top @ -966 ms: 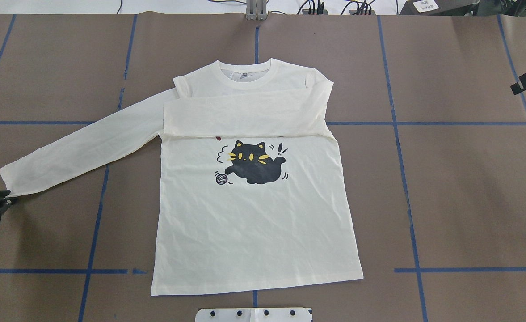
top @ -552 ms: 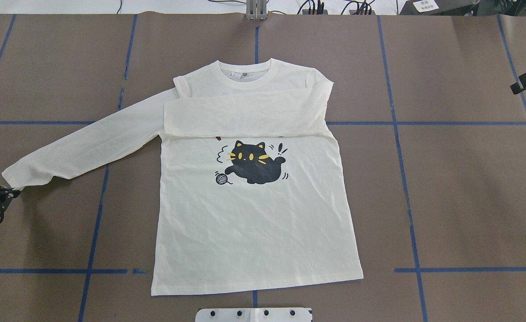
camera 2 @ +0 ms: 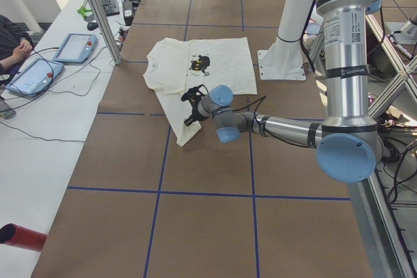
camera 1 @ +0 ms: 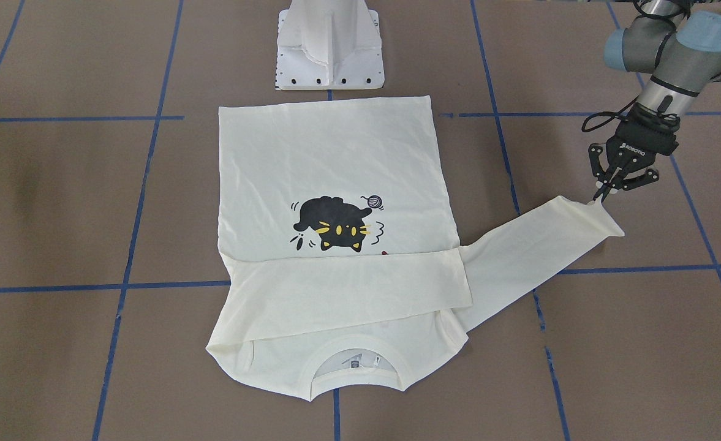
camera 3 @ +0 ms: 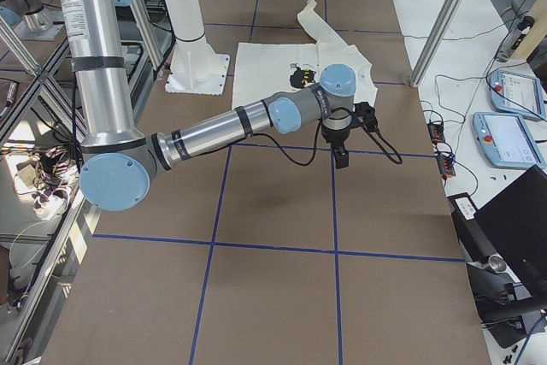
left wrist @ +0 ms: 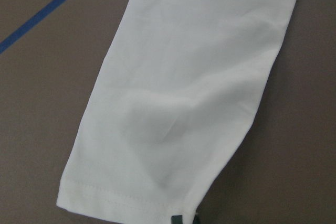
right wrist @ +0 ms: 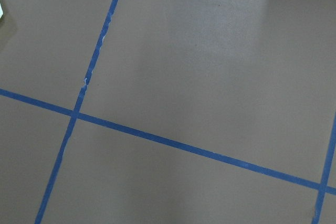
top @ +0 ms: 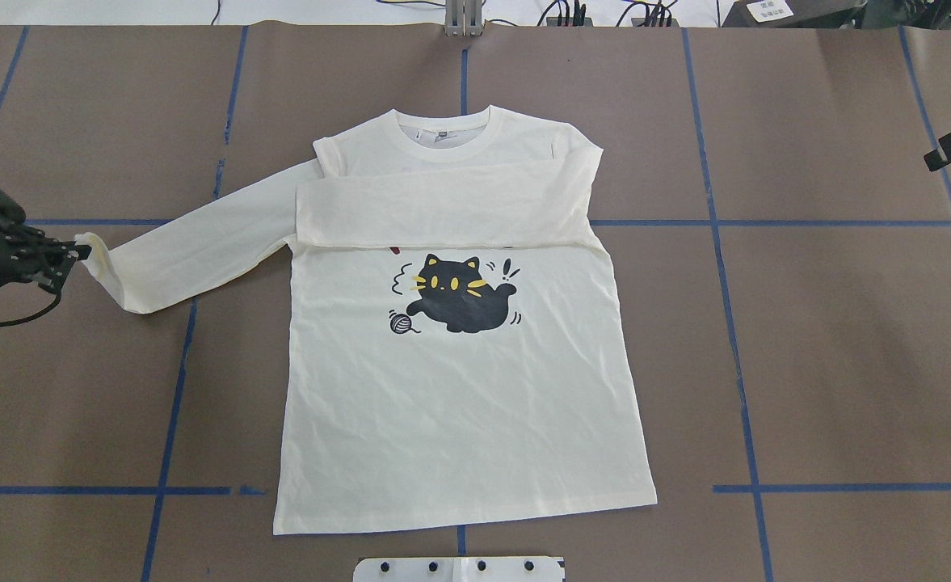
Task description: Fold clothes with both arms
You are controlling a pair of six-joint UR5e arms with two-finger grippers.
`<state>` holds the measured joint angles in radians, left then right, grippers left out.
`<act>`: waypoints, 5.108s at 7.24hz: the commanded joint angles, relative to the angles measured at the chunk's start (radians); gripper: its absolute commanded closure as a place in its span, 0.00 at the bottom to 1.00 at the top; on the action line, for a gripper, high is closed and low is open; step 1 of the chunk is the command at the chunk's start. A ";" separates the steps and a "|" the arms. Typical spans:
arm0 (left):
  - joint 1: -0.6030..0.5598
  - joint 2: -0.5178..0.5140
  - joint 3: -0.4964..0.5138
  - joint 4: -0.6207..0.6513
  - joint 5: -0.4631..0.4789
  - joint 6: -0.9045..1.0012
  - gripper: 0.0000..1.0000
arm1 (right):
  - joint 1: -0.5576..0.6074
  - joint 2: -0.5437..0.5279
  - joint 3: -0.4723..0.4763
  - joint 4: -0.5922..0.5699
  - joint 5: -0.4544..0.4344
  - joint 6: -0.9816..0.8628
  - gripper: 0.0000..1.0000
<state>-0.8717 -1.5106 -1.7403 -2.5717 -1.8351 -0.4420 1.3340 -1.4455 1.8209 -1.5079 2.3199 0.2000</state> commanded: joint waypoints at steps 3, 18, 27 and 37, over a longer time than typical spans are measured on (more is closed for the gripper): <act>-0.032 -0.575 0.057 0.576 0.007 -0.223 1.00 | 0.007 -0.001 0.000 0.000 -0.002 -0.001 0.00; 0.297 -1.088 0.477 0.525 0.103 -0.419 0.00 | -0.004 0.033 -0.006 0.018 -0.002 0.007 0.00; -0.036 -0.521 0.010 0.610 -0.137 -0.023 0.00 | -0.656 0.603 -0.277 -0.044 -0.612 0.798 0.21; -0.044 -0.499 0.022 0.584 -0.193 -0.037 0.00 | -0.768 0.838 -0.666 -0.038 -0.837 0.694 0.47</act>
<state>-0.9164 -2.0082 -1.7186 -1.9880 -2.0279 -0.4786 0.5659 -0.6031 1.1575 -1.5457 1.4861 0.9138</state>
